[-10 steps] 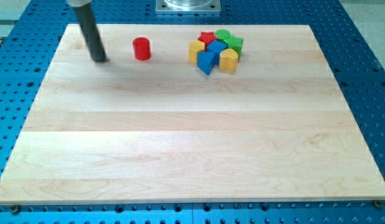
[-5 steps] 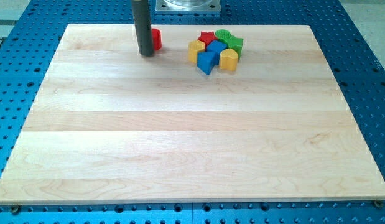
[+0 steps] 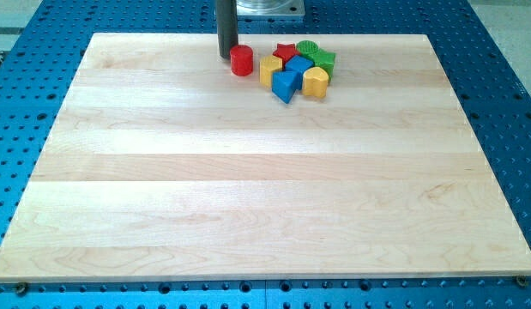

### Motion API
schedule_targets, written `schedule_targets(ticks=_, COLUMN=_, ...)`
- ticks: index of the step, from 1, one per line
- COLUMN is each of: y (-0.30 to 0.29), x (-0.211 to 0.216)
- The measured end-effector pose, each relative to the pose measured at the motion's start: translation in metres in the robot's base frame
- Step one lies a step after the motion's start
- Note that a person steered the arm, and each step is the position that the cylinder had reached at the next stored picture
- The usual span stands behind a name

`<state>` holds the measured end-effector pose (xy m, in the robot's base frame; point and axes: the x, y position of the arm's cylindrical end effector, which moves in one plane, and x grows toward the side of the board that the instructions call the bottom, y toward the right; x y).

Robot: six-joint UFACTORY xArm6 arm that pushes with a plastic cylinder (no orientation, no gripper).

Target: Push the red circle into group of blocks

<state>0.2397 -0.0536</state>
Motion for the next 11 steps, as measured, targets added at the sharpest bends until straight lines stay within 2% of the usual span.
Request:
schedule_targets(ticks=1, y=0.025, x=-0.028)
schedule_targets(ticks=3, y=0.021, x=0.055)
schedule_targets(ticks=4, y=0.022, x=0.059)
schedule_targets(ticks=5, y=-0.008, x=0.081)
schedule_targets(ticks=7, y=0.011, x=0.103)
schedule_targets(ticks=8, y=-0.014, x=0.149)
schedule_targets(ticks=10, y=0.043, x=0.119)
schedule_targets(ticks=11, y=0.048, x=0.11)
